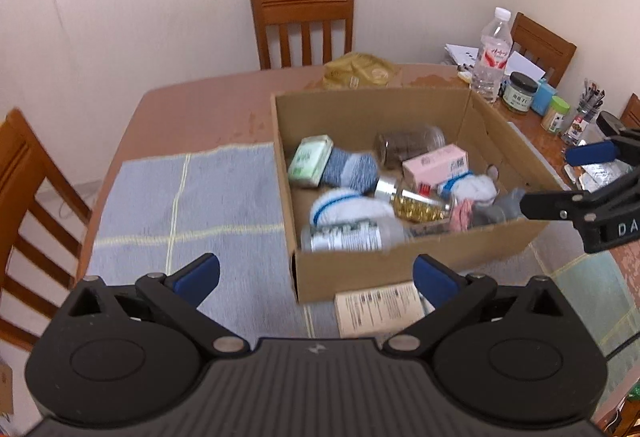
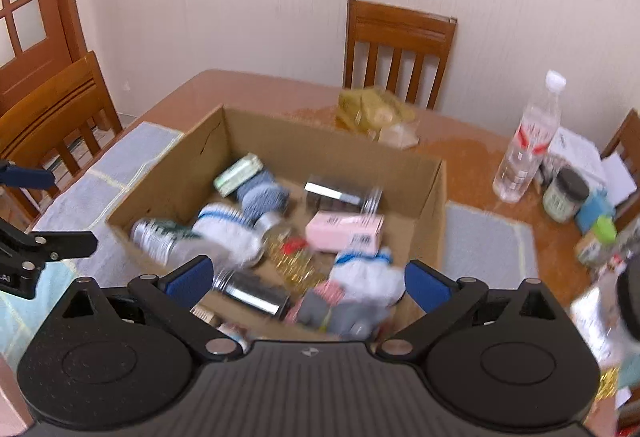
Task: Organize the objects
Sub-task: 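Move both tools back toward the cream paper box and blue figurine, then grasp the cream paper box with the left tool while the right tool grasps the light-blue figurine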
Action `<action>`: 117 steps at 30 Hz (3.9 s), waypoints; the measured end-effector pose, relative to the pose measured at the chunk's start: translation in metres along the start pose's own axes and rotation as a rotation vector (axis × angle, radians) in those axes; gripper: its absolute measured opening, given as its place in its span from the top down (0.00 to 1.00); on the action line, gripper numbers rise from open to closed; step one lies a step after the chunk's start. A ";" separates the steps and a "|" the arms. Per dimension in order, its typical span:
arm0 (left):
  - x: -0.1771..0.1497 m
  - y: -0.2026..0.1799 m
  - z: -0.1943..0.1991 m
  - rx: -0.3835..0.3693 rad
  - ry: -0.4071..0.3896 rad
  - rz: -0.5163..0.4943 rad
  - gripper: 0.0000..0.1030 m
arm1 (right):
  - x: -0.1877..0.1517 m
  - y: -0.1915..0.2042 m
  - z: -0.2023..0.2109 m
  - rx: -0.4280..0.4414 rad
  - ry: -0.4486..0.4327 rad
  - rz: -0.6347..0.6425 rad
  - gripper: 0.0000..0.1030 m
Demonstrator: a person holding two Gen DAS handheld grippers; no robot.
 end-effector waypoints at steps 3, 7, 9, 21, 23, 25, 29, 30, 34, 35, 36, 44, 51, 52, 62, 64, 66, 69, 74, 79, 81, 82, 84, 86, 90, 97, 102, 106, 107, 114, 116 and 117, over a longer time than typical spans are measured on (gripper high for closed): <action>-0.013 0.001 0.000 0.014 -0.005 0.021 0.01 | -0.015 0.009 0.003 -0.027 0.000 0.001 0.00; -0.027 0.002 0.001 0.036 -0.003 0.055 0.01 | -0.032 0.019 0.005 -0.083 -0.001 0.002 0.00; -0.033 0.003 0.002 0.049 -0.008 0.069 0.01 | -0.041 0.022 0.003 -0.099 0.006 -0.006 0.00; -0.065 0.028 0.005 0.090 0.050 0.167 0.01 | -0.074 0.046 -0.044 -0.076 0.105 -0.085 0.00; -0.068 0.033 0.005 0.096 0.056 0.178 0.01 | -0.075 0.051 -0.056 -0.098 0.104 -0.092 0.00; -0.070 0.040 0.005 0.097 0.060 0.189 0.01 | -0.075 0.055 -0.066 -0.119 0.102 -0.105 0.00; -0.073 0.048 0.005 0.115 0.069 0.191 0.01 | -0.075 0.058 -0.086 -0.137 0.114 -0.151 0.00; -0.074 0.049 0.005 0.122 0.070 0.189 0.01 | -0.076 0.058 -0.089 -0.148 0.116 -0.156 0.00; -0.074 0.054 0.005 0.122 0.069 0.186 0.01 | -0.080 0.054 -0.090 -0.151 0.118 -0.184 0.00; -0.074 0.054 0.004 0.115 0.070 0.187 0.01 | -0.082 0.052 -0.089 -0.157 0.121 -0.183 0.00; -0.073 0.054 0.002 0.109 0.070 0.187 0.01 | -0.084 0.049 -0.088 -0.163 0.126 -0.181 0.00; -0.069 0.030 -0.010 0.050 0.069 0.147 0.01 | -0.106 0.020 -0.077 -0.215 0.152 -0.159 0.00; -0.067 -0.004 -0.027 0.020 0.038 0.070 0.01 | -0.122 0.015 -0.076 -0.161 0.164 -0.090 0.00; -0.068 -0.008 -0.030 0.013 0.042 0.065 0.01 | -0.123 0.016 -0.077 -0.149 0.169 -0.074 0.00; -0.064 -0.049 -0.074 0.027 0.049 0.049 0.01 | -0.131 0.007 -0.081 -0.074 0.168 -0.108 0.00; -0.063 -0.052 -0.080 0.031 0.049 0.056 0.01 | -0.132 0.007 -0.081 -0.068 0.163 -0.100 0.00; -0.063 -0.055 -0.087 0.028 0.059 0.062 0.01 | -0.132 0.006 -0.081 -0.061 0.158 -0.092 0.00; -0.063 -0.058 -0.095 0.026 0.078 0.072 0.01 | -0.133 0.005 -0.081 -0.055 0.154 -0.084 0.00; -0.066 -0.060 -0.103 0.043 0.090 0.062 0.01 | -0.132 0.005 -0.082 -0.050 0.150 -0.078 0.00; -0.067 -0.058 -0.106 0.041 0.089 0.075 0.07 | -0.132 0.005 -0.083 -0.050 0.148 -0.077 0.00; -0.067 -0.057 -0.106 0.027 0.087 0.078 0.16 | -0.133 0.005 -0.083 -0.049 0.146 -0.076 0.00; -0.067 -0.057 -0.106 0.020 0.090 0.078 0.19 | -0.133 0.005 -0.083 -0.049 0.145 -0.076 0.00; -0.067 -0.056 -0.105 0.020 0.082 0.071 0.22 | -0.133 0.005 -0.083 -0.050 0.143 -0.076 0.00; -0.067 -0.053 -0.104 0.006 0.083 0.077 0.22 | -0.133 0.004 -0.083 -0.050 0.144 -0.078 0.00; -0.068 -0.044 -0.102 0.013 0.086 0.087 0.22 | -0.132 0.004 -0.084 -0.052 0.150 -0.080 0.00; -0.077 -0.019 -0.095 0.047 0.104 0.090 0.22 | -0.125 0.012 -0.090 -0.033 0.170 -0.063 0.00; -0.080 -0.007 -0.093 0.050 0.110 0.101 0.22 | -0.114 0.026 -0.101 -0.008 0.157 -0.028 0.00; -0.080 -0.005 -0.092 0.043 0.108 0.105 0.22 | -0.104 0.033 -0.110 -0.012 0.141 -0.028 0.02; -0.080 -0.005 -0.092 0.041 0.107 0.106 0.22 | -0.102 0.034 -0.111 -0.012 0.139 -0.029 0.05; -0.079 -0.006 -0.093 0.020 0.105 0.091 0.22 | -0.085 0.042 -0.113 -0.040 0.135 -0.043 0.27; -0.079 -0.007 -0.094 0.015 0.104 0.084 0.22 | -0.098 0.047 -0.100 -0.041 0.132 -0.044 0.34; -0.079 -0.007 -0.094 0.014 0.105 0.081 0.22 | -0.096 0.045 -0.100 -0.043 0.131 -0.046 0.39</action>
Point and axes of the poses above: each gripper's, at about its wrist camera, not at the fingertips, and z roughly against the way its jaws point, y to its left, x to its top, the point moved 1 cm from there along -z, roughly the way its jaws point
